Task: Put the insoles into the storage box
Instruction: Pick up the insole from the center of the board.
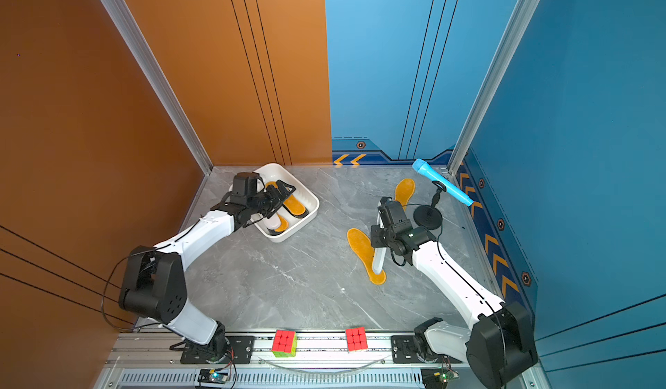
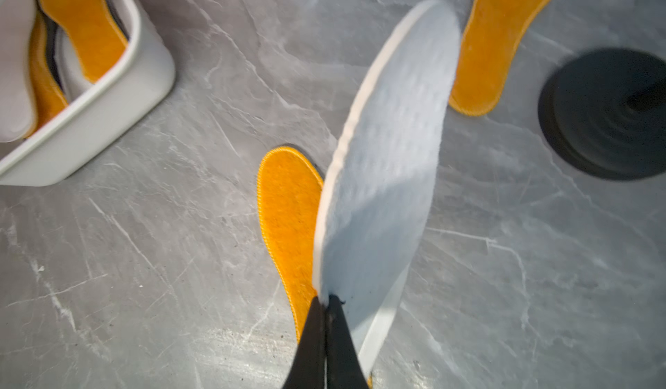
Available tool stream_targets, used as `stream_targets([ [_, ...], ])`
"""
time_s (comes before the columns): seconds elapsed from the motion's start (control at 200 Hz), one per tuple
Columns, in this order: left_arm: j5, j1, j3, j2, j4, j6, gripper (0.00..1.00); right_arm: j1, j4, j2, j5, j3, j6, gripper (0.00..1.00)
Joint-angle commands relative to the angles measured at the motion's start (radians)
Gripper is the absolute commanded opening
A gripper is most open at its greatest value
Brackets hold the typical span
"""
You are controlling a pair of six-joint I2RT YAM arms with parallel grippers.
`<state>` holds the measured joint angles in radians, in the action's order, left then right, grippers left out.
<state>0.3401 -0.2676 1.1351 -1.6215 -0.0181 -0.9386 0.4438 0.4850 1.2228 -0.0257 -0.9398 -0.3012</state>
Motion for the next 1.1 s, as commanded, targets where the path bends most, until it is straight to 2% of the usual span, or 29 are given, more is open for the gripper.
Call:
stream_targets([
  [0.0,0.027,-0.046,0.068,-0.030,0.063,0.026,0.98,0.062,-0.102,0.028,0.001,-0.069,0.089,0.00],
  [0.19,0.002,-0.116,0.155,-0.042,0.072,0.080,0.98,0.205,-0.098,0.176,-0.081,-0.207,0.212,0.00],
  [0.345,-0.027,-0.136,0.129,-0.038,0.072,0.083,0.99,0.300,-0.086,0.293,-0.115,-0.297,0.272,0.00],
  [0.636,-0.051,-0.145,0.044,-0.014,0.101,0.056,0.98,0.354,-0.093,0.379,-0.093,-0.364,0.295,0.00],
  [0.896,-0.025,-0.155,0.050,-0.040,0.118,0.047,0.88,0.355,-0.092,0.392,-0.089,-0.379,0.303,0.00],
  [0.931,-0.022,-0.156,0.054,-0.045,0.119,0.045,0.81,0.354,-0.092,0.392,-0.088,-0.382,0.304,0.00],
  [1.091,-0.016,-0.163,0.071,-0.065,0.119,0.040,0.68,0.355,-0.092,0.398,-0.082,-0.396,0.310,0.00],
])
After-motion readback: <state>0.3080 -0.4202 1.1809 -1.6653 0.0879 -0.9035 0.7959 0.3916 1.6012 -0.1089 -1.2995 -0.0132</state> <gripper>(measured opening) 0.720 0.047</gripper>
